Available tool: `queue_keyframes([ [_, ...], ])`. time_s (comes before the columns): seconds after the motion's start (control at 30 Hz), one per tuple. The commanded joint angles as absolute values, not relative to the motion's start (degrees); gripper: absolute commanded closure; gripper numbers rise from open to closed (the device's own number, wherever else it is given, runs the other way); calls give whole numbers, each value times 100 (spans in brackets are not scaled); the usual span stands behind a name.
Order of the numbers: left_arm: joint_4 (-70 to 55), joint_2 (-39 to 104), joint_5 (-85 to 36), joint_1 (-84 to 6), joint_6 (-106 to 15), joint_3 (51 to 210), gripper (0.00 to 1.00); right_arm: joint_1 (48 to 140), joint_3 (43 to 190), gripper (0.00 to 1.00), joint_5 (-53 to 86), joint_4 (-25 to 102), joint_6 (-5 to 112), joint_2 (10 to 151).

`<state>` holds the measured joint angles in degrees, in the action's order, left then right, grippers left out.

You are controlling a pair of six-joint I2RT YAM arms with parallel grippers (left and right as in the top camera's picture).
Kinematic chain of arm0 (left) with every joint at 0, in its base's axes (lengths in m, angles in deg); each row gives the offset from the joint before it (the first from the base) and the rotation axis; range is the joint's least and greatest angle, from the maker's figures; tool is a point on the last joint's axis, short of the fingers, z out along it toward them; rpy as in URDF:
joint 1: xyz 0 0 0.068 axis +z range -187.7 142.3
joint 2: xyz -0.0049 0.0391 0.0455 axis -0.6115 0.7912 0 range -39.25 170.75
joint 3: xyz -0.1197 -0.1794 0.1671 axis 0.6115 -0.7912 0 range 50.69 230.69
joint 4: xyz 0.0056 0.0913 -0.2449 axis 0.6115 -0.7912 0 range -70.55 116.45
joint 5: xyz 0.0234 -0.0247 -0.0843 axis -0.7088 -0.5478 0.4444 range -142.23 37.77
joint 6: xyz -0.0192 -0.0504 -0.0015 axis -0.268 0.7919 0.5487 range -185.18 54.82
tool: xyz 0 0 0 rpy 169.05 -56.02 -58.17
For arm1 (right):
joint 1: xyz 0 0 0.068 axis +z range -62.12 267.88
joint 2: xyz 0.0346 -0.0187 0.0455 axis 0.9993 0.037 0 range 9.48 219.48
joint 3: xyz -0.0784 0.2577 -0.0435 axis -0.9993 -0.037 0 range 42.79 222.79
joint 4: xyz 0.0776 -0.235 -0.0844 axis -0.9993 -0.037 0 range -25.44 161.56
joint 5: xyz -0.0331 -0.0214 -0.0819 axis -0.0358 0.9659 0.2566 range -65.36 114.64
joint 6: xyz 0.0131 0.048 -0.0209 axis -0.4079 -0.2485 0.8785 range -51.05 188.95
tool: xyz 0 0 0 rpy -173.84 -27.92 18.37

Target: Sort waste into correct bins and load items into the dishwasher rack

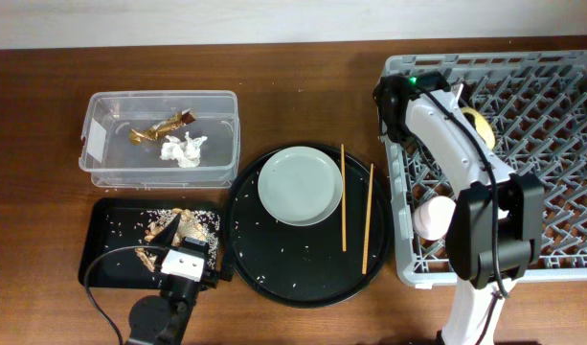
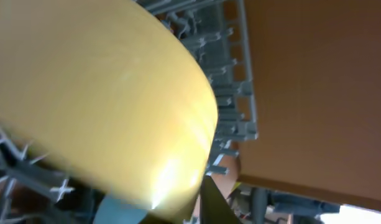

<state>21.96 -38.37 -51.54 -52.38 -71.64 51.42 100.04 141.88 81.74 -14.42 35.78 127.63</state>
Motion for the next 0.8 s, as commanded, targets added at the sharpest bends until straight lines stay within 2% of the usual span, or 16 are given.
queue_keyframes([
  [0.0,2176,-3868,-5108,-5255,-7238,5120,1,10035,14330,75,7592,-1496,3502,12735],
  [0.07,2176,-3870,-5108,-5255,-7238,5120,0,10035,14680,61,7249,-1529,3596,12551],
  [0.13,2176,-3868,-5108,-5255,-7238,5120,1,10035,15268,56,6471,-1525,4123,12326],
  [0.2,2176,-3868,-5110,-5255,-7238,5122,0,10037,16026,53,5136,-1540,5054,12186],
  [0.3,2176,-3868,-5108,-5255,-7238,5120,0,10037,16477,50,3682,-1627,5371,12059],
  [0.43,2176,-3868,-5108,-5255,-7238,5122,1,10153,16201,51,1973,-1752,5823,12053],
  [0.57,2176,-3868,-5108,-5255,-7238,5120,0,10669,15141,51,1595,-1518,5801,12053],
  [0.6,2176,-3868,-5108,-5255,-7238,5122,0,10815,14785,55,1593,-1341,5729,12053],
  [0.67,2176,-3870,-5108,-5255,-7238,5120,1,11130,13683,69,1374,-471,5484,12053],
  [0.77,2176,-3868,-5108,-5255,-7238,5120,0,11184,12840,70,1000,394,5371,12053],
])
